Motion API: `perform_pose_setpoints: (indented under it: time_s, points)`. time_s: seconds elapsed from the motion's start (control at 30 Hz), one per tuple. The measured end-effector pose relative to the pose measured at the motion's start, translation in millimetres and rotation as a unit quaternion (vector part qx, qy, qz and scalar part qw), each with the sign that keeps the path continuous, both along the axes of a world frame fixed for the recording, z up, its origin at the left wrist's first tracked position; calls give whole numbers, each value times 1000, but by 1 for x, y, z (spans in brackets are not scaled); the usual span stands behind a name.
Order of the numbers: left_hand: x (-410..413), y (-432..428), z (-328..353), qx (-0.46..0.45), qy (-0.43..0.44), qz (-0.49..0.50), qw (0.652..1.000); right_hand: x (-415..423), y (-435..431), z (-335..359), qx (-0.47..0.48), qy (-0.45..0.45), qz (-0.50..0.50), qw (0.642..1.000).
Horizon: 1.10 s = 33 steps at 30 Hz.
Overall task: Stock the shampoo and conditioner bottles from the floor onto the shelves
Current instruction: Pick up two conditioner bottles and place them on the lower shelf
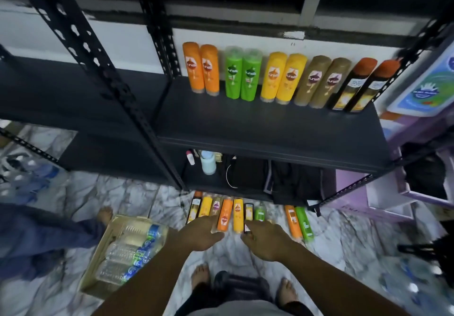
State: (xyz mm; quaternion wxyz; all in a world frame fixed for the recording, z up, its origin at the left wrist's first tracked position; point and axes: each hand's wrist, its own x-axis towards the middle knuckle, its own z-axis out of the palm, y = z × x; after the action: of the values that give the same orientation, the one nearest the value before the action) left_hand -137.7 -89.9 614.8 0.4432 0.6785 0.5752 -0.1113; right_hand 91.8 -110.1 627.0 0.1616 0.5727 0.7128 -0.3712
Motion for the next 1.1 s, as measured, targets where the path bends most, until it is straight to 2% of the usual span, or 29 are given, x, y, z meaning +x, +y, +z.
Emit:
perform_pose_setpoints:
  time_s: [0.1,0.47,0.7,0.8,0.93,1.1]
  points:
    - [-23,0,-15,-21,48,16,998,-16,-1,-8,-25,-5,4,1000]
    - [-79,35,-34,-14,54,4,998,-74,23,-16,-27,23,-58,998]
    - [-61,46,-29,11,56,71,996,-50,57,-19,-30,33,11,999]
    - [-47,42,-22,41,29,117,992,-34,76,-18,5,52,59,997]
    - [-36,36,-16,52,35,158,985,-30,106,-19,23,75,80,994]
    - [-37,44,-20,51,66,158,984,-45,125,-43,-6,67,94,993]
